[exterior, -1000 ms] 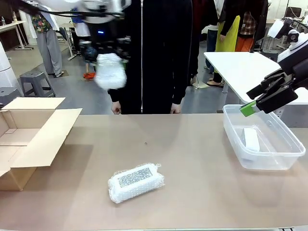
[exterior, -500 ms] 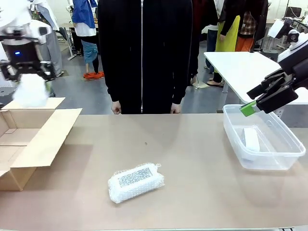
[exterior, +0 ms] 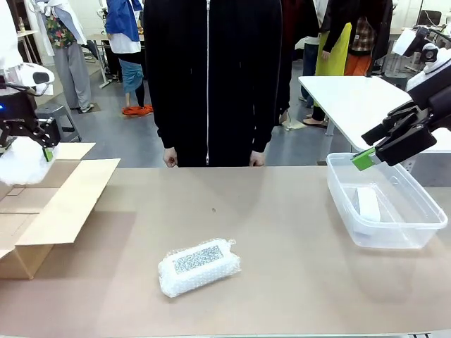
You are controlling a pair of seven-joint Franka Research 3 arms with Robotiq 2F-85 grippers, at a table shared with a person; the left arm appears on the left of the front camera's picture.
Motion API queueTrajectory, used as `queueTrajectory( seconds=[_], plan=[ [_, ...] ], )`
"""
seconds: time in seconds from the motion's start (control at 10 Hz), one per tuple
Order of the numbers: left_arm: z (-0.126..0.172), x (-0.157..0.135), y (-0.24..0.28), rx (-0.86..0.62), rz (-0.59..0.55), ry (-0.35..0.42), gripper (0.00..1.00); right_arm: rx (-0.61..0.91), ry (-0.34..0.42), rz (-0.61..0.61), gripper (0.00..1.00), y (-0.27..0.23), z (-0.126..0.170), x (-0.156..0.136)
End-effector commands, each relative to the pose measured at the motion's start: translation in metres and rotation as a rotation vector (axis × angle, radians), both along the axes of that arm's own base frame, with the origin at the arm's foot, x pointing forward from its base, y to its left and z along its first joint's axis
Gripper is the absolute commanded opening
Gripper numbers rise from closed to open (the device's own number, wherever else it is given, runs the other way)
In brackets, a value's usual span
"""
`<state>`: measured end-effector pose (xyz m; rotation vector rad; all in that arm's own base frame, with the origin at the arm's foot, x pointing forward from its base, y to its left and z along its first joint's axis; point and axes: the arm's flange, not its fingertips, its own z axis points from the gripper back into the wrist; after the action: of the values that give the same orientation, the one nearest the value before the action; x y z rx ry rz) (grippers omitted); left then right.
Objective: Separate and place wrapped and unwrapped clocks.
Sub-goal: If the picked Digital clock is wrapped, place it in the Package Box ; if not, place it in the Organizing box.
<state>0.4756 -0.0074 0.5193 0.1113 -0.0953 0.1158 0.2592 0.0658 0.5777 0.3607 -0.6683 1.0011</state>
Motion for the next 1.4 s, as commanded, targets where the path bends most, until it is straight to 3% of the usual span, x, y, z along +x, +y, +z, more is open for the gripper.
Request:
queueTrajectory(
  seconds=[0.0, 0.4, 0.5, 0.6, 0.8, 1.3],
  plan=[
    [0.018, -0.006, 0.0, 0.03, 0.023, -0.031, 0.8, 0.027, 0.019, 0.014, 1.0, 0.002, -0.001, 0.001],
    [0.017, -0.005, 0.0, 0.002, 0.002, -0.03, 0.81, 0.027, 0.019, 0.014, 1.0, 0.002, -0.001, 0.001],
    [0.013, 0.014, 0.004, 0.028, -0.019, 0.012, 0.81, 0.027, 0.019, 0.014, 1.0, 0.002, -0.001, 0.001],
    [0.006, 0.038, 0.009, 0.087, -0.112, 0.064, 0.81, 0.027, 0.019, 0.014, 1.0, 0.002, -0.001, 0.001],
    [-0.015, 0.073, 0.02, 0.151, -0.182, 0.101, 0.81, 0.027, 0.019, 0.014, 1.0, 0.002, -0.001, 0.001],
    [-0.049, 0.093, 0.052, 0.123, -0.201, 0.26, 0.81, 0.027, 0.019, 0.014, 1.0, 0.002, -0.001, 0.001]
  ],
)
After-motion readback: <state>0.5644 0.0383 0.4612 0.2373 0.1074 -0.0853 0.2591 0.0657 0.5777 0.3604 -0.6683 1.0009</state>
